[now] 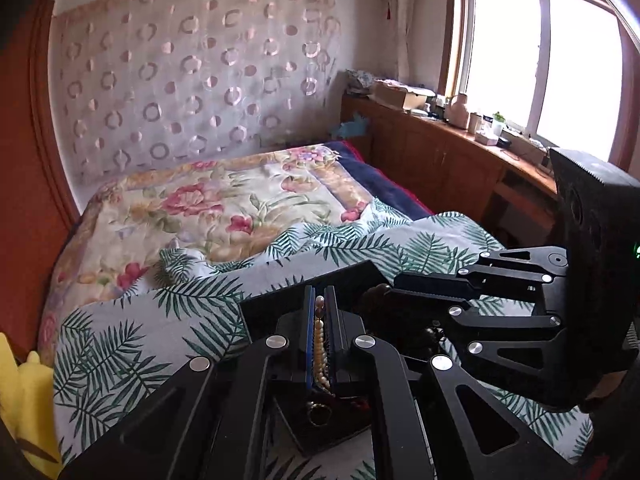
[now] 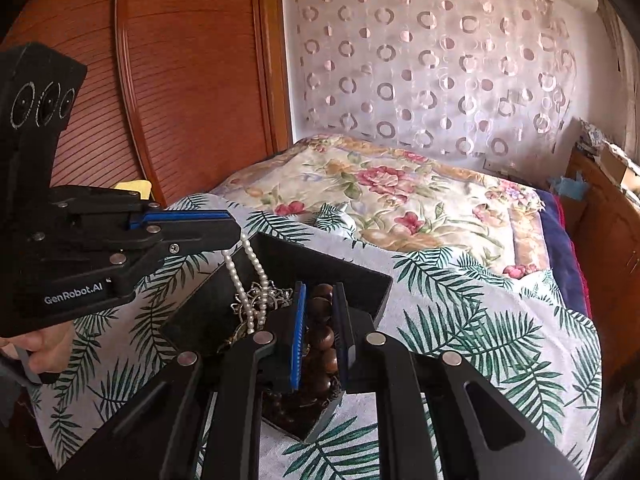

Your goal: Organize jewelry

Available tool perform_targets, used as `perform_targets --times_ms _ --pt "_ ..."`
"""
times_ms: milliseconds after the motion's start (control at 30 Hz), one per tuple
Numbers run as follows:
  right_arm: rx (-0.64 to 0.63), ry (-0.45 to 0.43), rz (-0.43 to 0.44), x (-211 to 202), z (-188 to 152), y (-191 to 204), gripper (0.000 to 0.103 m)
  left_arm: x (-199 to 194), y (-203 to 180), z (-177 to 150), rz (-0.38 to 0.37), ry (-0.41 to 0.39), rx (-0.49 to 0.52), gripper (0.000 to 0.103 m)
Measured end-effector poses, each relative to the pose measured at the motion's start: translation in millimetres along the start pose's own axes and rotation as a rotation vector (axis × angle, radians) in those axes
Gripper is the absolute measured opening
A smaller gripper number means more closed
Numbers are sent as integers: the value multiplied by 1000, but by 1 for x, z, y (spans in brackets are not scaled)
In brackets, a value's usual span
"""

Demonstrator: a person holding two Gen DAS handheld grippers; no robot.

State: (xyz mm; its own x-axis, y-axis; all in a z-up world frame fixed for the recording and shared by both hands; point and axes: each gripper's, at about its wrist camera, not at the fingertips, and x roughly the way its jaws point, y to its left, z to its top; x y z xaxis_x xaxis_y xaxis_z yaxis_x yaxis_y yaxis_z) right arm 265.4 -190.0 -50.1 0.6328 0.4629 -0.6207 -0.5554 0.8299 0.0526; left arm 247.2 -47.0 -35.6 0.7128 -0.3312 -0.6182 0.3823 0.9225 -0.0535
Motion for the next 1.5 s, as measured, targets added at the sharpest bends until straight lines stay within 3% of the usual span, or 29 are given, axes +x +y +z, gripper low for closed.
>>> perform_targets --times_ms 200,267,333,433,567,733,900,1100,1300,1500 --pt "1 11 3 2 -1 2 16 -1 4 -8 21 5 -4 8" --pt "-1 14 5 2 -1 2 16 -5 5 -10 24 0 -9 28" --pt "-4 11 2 -1 -4 4 16 -10 5 -12 36 -10 -7 42" --pt "7 10 5 -9 -10 4 16 -16 5 -18 49 -7 -9 46" --pt "17 -4 7 -26 -22 10 16 -30 4 -30 70 -26 -16 72" --pt "4 -16 26 -53 -46 24 16 -50 2 -50 81 -39 -33 94" --pt "-6 29 65 -63 -77 44 16 -65 -1 -78 66 -42 -61 95" --pt "-47 133 112 -47 -108 68 16 -74 4 -112 68 -26 -103 95" --pt "-68 176 186 -40 -112 86 16 -82 14 -135 75 2 -140 95" --pt "-101 216 194 -32 -115 101 16 -85 17 -147 93 18 -140 95"
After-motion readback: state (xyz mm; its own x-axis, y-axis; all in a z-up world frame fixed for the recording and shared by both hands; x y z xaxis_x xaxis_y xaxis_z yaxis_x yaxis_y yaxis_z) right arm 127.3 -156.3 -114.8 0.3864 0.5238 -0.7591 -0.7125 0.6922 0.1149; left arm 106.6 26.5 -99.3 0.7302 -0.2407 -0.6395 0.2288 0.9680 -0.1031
